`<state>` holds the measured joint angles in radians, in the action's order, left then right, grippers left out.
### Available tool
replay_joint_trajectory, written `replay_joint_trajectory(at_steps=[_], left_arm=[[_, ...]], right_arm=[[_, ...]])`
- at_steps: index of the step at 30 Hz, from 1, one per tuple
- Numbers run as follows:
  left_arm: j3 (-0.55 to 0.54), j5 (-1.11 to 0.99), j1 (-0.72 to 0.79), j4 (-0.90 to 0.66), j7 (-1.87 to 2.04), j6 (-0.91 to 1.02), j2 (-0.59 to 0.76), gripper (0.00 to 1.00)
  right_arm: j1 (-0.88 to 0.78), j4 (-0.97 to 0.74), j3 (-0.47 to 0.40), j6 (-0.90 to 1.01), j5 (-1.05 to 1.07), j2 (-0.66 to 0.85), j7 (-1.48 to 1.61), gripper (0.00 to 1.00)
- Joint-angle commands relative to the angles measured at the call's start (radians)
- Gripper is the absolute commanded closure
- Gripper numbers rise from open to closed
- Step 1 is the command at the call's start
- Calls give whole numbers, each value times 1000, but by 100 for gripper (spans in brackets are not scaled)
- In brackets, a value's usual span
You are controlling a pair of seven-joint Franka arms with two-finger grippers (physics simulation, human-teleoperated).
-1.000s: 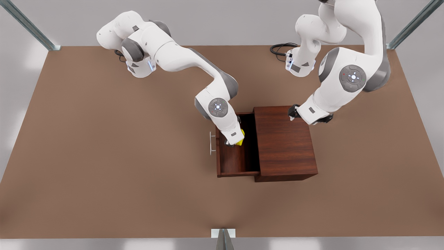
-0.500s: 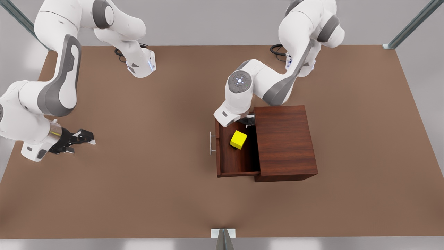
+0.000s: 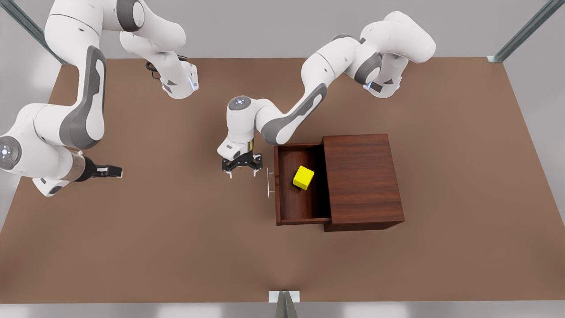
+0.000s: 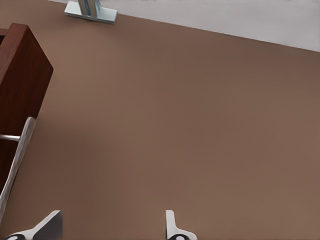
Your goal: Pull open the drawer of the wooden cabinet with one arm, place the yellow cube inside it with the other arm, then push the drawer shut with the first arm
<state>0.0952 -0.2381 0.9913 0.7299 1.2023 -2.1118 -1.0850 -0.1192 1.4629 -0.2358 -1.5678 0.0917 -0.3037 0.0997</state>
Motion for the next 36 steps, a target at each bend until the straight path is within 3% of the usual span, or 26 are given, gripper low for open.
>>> replay_joint_trajectory(at_steps=[1,9,36], left_arm=[[1,-10,-2,6,307,-76,-4,0],[14,-7,-8,16,10,69,-15,0],[6,22,-117,46,-309,219,27,0]], right_arm=[[0,-1,0,3,0,0,-370,0],[0,1,0,-1,2,0,-371,0],[-4,17,9,-46,22,-8,-370,0]])
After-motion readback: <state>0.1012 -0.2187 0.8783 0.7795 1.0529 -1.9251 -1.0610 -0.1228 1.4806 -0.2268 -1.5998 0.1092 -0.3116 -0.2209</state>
